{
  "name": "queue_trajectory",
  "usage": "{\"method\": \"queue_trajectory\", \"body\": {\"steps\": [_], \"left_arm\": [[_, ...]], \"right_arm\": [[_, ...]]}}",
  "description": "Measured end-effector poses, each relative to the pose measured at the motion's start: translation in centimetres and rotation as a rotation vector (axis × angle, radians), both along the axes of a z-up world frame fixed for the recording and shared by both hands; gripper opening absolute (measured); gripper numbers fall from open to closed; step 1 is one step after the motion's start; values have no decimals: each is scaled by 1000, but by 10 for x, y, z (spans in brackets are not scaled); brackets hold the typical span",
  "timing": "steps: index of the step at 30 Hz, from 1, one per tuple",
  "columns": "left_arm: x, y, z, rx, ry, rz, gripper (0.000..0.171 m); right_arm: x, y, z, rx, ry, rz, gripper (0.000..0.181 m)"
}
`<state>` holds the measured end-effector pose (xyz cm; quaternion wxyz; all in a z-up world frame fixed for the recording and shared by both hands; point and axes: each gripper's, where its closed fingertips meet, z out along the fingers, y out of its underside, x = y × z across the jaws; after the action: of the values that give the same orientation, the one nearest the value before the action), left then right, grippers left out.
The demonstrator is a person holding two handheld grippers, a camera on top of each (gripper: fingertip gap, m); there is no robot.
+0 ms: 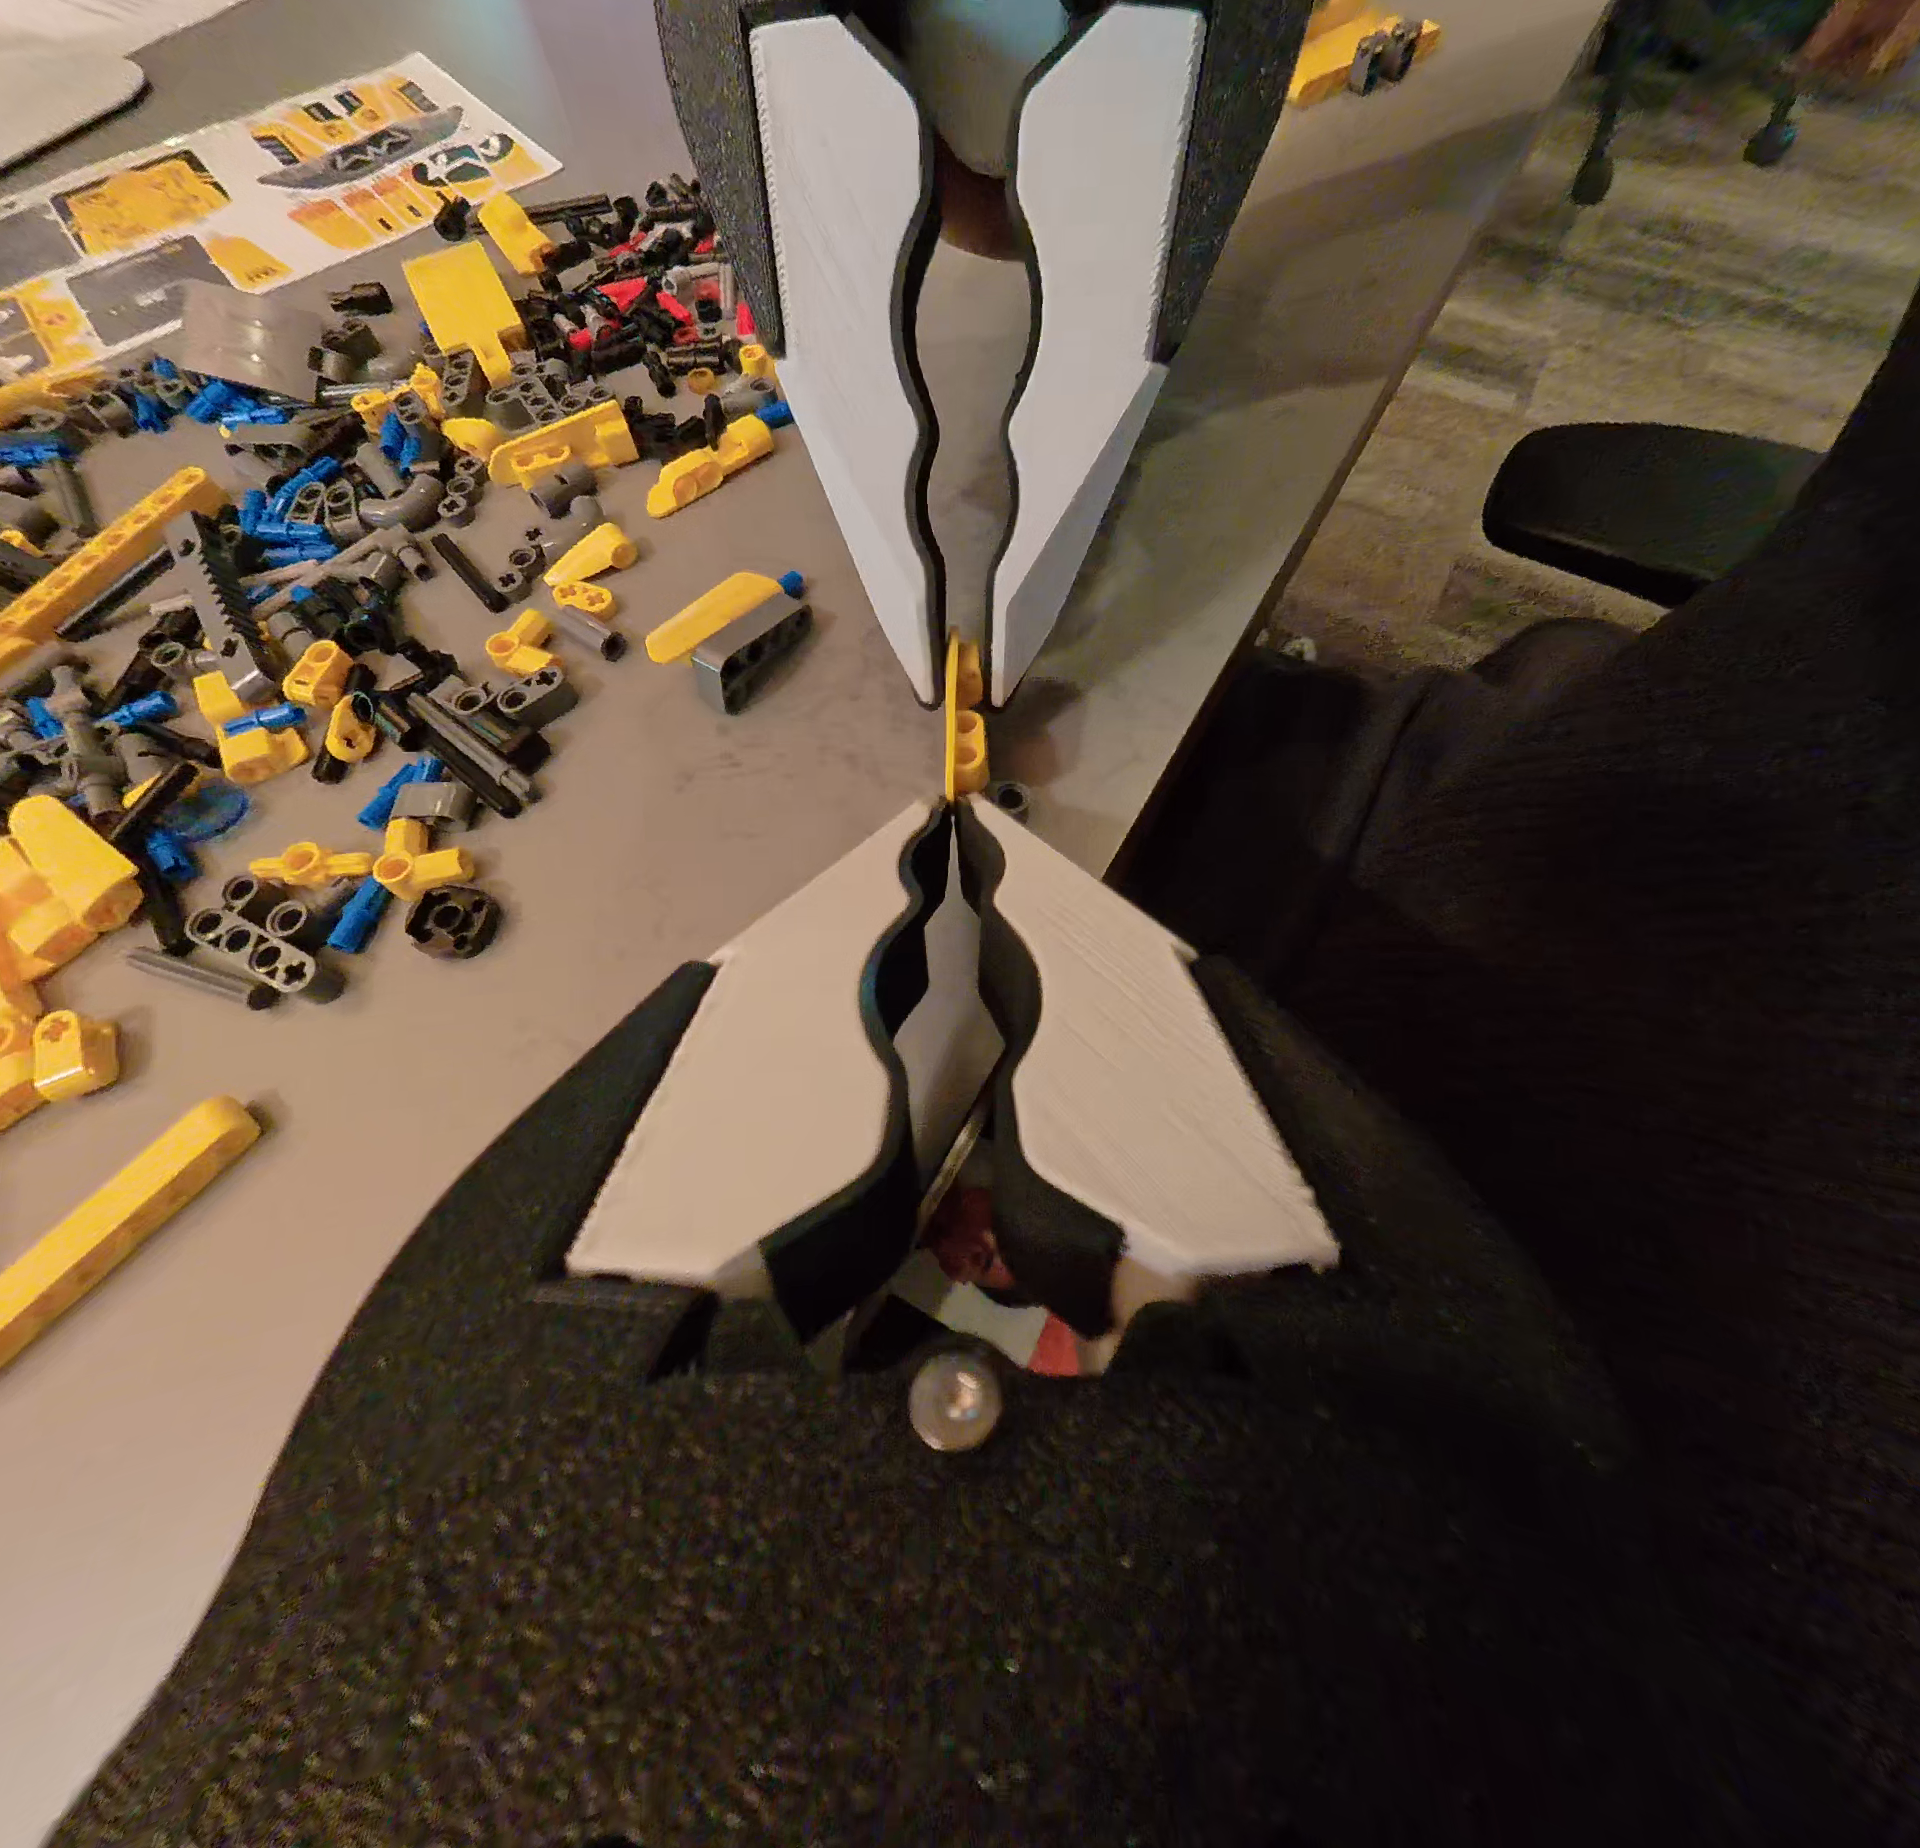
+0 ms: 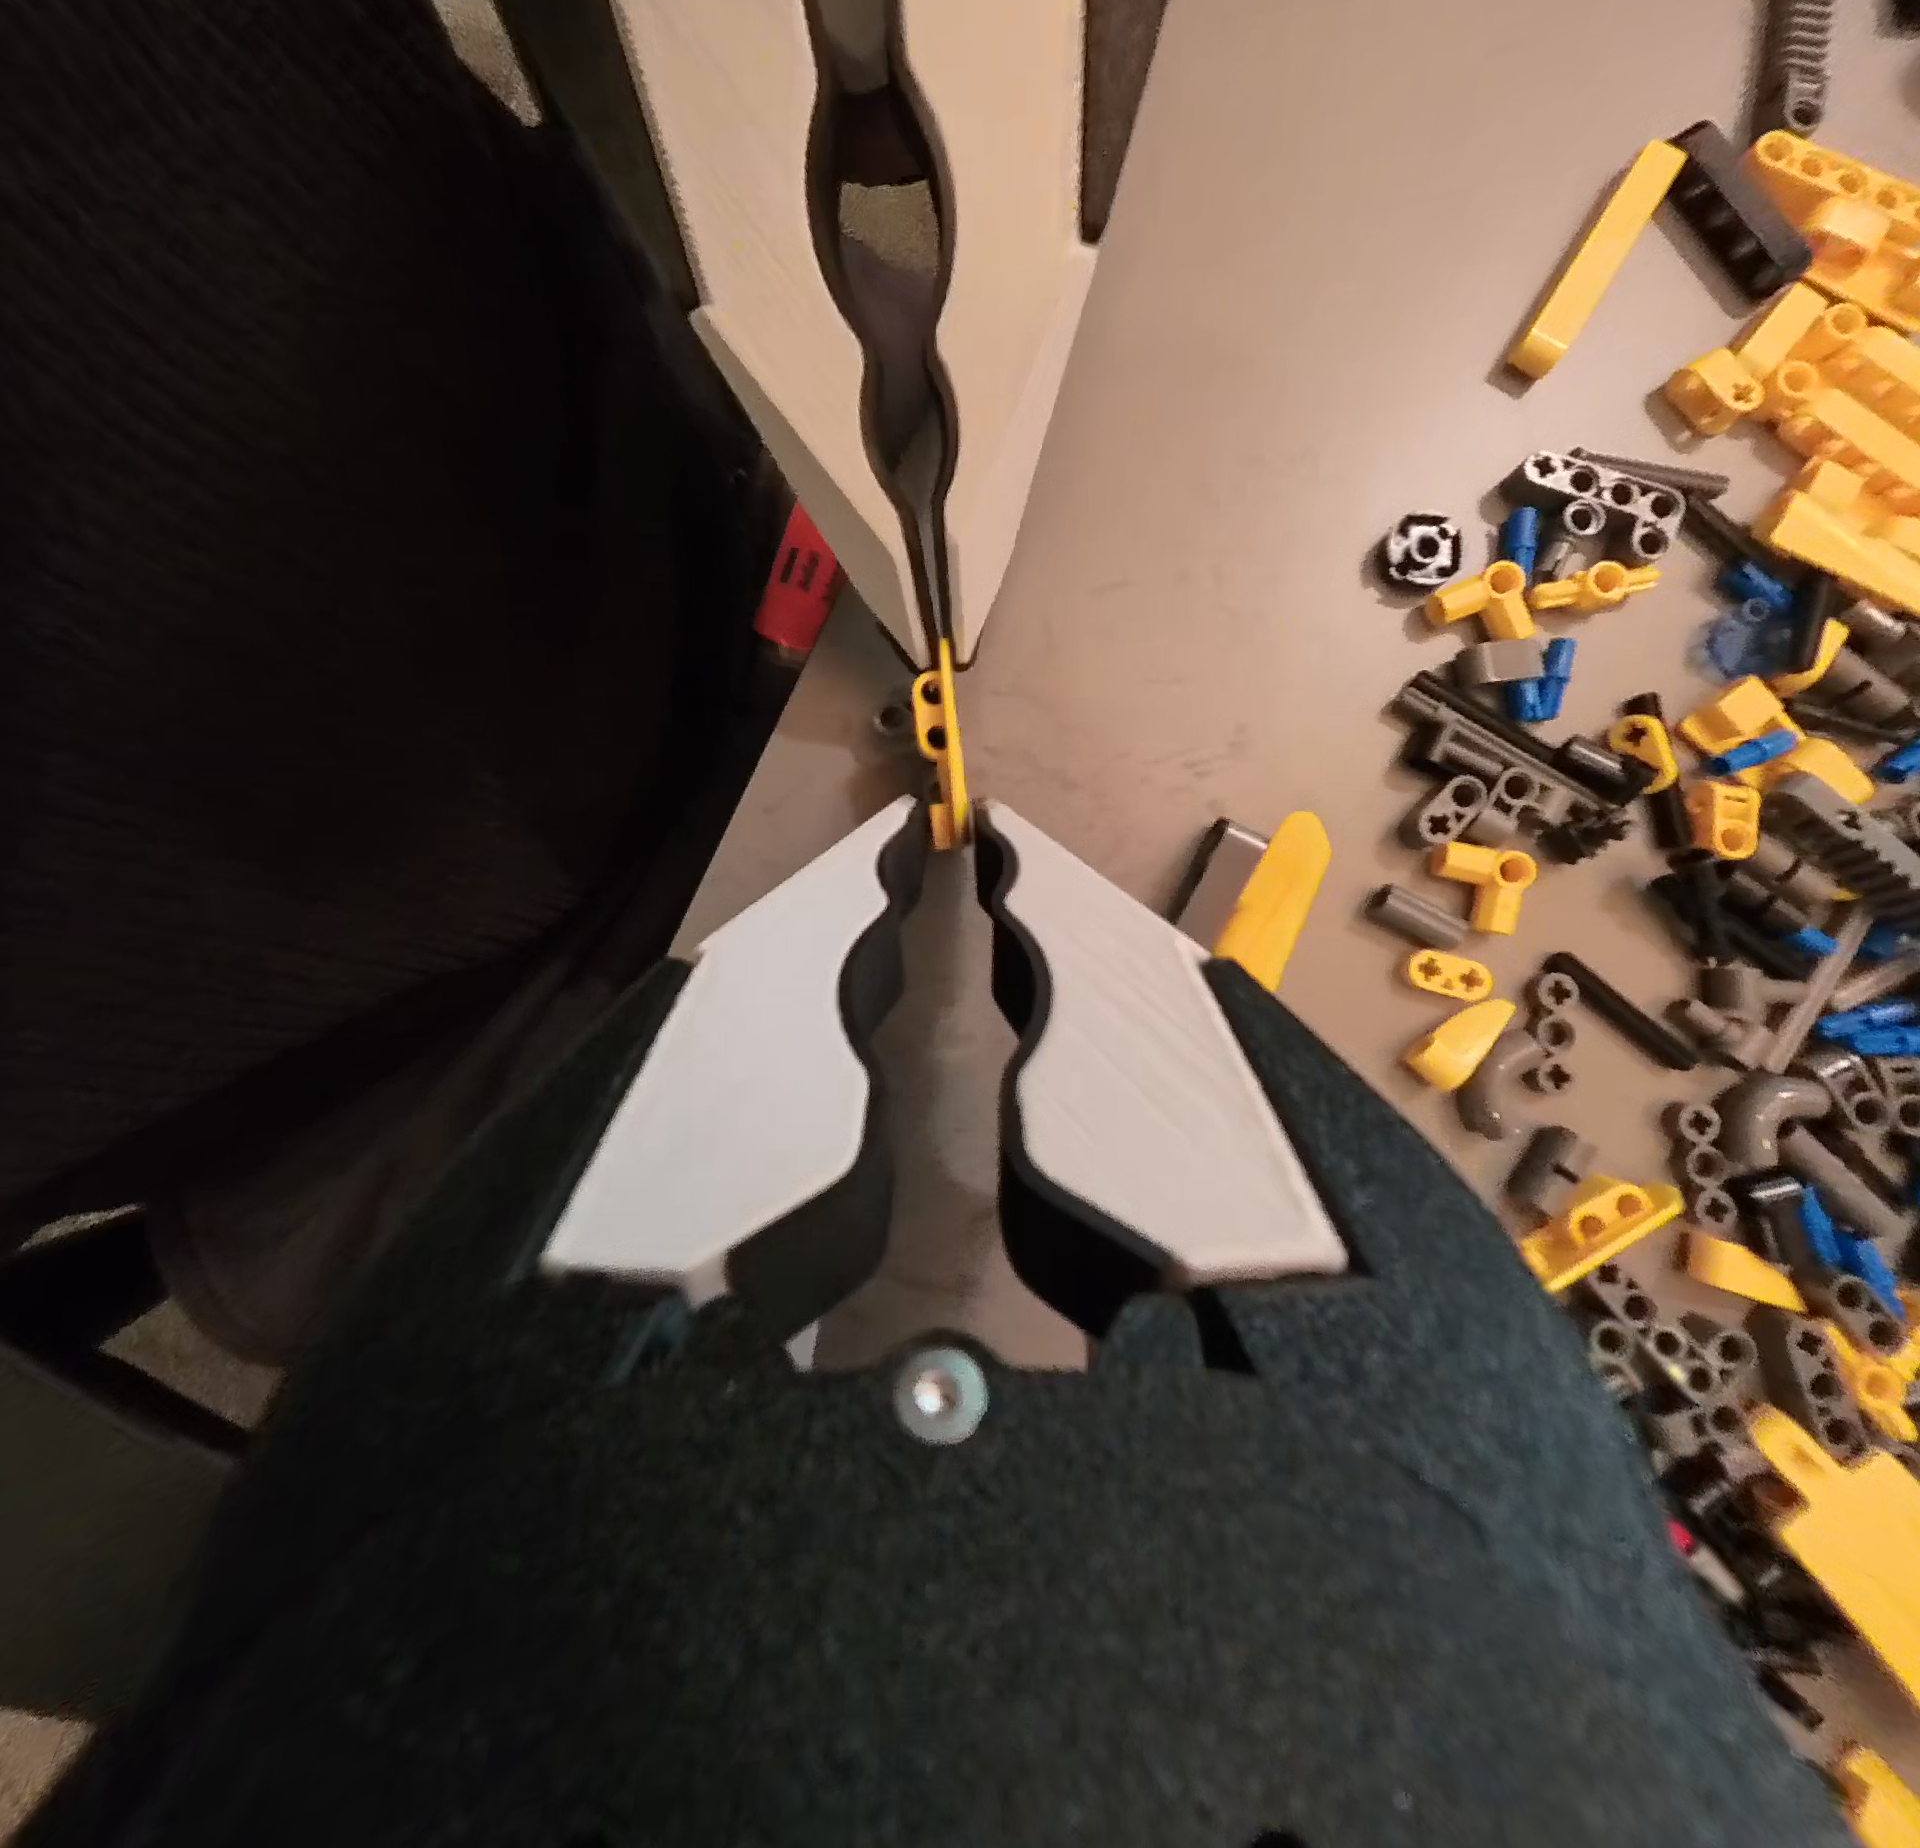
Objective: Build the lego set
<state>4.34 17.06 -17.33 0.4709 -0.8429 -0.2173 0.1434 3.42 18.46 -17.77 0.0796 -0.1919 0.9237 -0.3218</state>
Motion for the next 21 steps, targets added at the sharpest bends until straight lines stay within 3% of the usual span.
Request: {"method": "queue_trajectory", "body": {"steps": [2, 7, 12, 21], "left_arm": [[0, 0, 0, -7, 0, -4, 1], [0, 1, 0, -28, 10, -9, 1], [0, 2, -1, -26, 0, -15, 1], [-1, 6, -6, -45, 4, -21, 1]], "right_arm": [[-2, -1, 2, -30, 17, -20, 17], [5, -10, 20, -133, -43, -36, 18], [8, -16, 15, -153, -37, -18, 0], [9, -16, 14, -167, -74, -19, 0]]}}
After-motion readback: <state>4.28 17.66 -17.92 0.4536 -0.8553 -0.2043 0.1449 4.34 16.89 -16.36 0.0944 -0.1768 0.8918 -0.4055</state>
